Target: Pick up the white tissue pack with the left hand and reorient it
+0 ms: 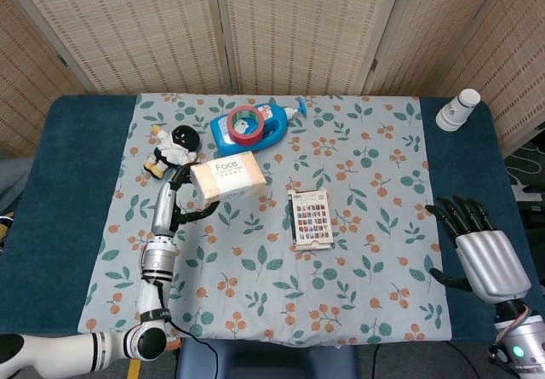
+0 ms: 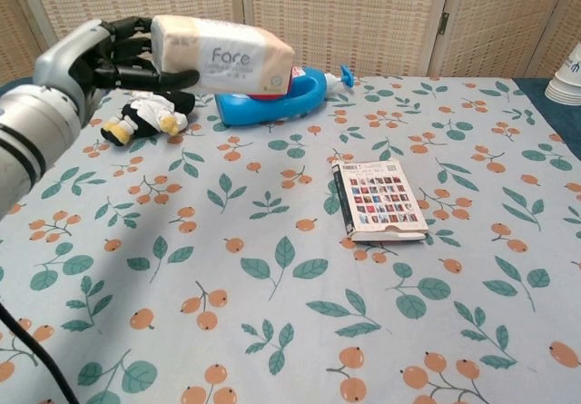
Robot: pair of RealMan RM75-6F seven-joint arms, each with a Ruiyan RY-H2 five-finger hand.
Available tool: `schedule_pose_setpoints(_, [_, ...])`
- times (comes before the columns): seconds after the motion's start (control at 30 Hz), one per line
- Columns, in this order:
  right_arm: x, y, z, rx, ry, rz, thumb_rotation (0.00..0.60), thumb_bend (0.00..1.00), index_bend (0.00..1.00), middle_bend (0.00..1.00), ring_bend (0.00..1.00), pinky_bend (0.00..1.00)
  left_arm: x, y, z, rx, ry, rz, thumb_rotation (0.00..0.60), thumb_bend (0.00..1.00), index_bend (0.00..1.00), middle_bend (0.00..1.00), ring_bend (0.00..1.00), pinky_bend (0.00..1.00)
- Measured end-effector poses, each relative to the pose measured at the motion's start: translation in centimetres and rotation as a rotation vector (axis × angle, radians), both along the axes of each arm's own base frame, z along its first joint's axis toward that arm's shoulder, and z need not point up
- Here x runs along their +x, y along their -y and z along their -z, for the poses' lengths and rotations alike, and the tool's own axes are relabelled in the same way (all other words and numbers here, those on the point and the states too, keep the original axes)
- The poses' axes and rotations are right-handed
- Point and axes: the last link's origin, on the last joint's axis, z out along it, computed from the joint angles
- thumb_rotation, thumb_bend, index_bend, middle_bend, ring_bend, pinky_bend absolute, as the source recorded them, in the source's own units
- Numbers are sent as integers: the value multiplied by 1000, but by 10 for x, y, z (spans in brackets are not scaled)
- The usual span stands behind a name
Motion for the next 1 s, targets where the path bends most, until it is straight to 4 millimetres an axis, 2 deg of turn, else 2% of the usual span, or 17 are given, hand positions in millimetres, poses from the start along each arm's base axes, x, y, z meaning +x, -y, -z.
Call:
schedule_pose_setpoints(0.17, [-2, 1, 0, -2, -7, 8, 600, 114, 145, 58, 0, 43, -28, 8, 23, 21, -31, 8, 600, 221, 436, 612, 328, 219])
schedule_pose_setpoints(0.47, [-3, 2, 3, 1, -18, 14, 600, 114, 145, 58, 0, 43, -51, 9, 49, -2, -38, -16, 600, 217, 431, 607, 324, 219])
schedule_pose_setpoints(1.0, [-5, 2, 6, 8, -25, 16, 600, 115, 145, 58, 0, 43, -72, 12, 64, -24, -55, -48, 600, 214, 430, 605, 323, 227])
